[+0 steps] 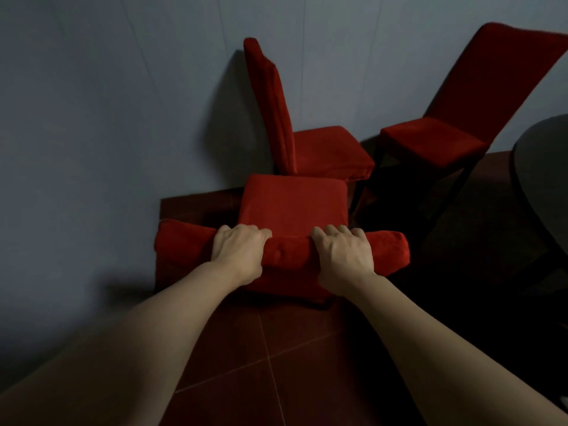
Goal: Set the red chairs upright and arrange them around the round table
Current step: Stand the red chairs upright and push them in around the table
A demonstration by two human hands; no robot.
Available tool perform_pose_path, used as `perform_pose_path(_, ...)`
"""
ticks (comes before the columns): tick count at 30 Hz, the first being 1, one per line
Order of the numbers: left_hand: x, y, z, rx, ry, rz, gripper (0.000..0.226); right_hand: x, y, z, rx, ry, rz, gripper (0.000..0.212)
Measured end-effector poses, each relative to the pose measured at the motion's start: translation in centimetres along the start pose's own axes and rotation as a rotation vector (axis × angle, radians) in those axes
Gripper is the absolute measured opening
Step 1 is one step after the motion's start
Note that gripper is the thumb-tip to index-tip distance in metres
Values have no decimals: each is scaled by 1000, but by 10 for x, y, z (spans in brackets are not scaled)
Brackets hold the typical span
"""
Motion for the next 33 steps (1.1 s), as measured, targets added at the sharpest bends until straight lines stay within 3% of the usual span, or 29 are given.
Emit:
perform_pose_path(9,-28,-89,-26,23,-18,-62,52,16,-90,-19,27,6,-48,54)
perform_pose_path(19,-52,-170,-41,25,-30,24,61,31,-169,-28,23,-5,61,61)
perform_pose_path(33,-50,-177,-41,-26,-11,17,66,34,-173,-28,18,-5,11,58)
Point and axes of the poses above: each hand's wrist, its own y-axis away from the middle knuckle, its own z-axis out of the palm, x = y × z, the point moved 10 cm from there along -y, towards the middle knuckle, and after that the axes turned 9 degrees about z, right-handed, at the moved point
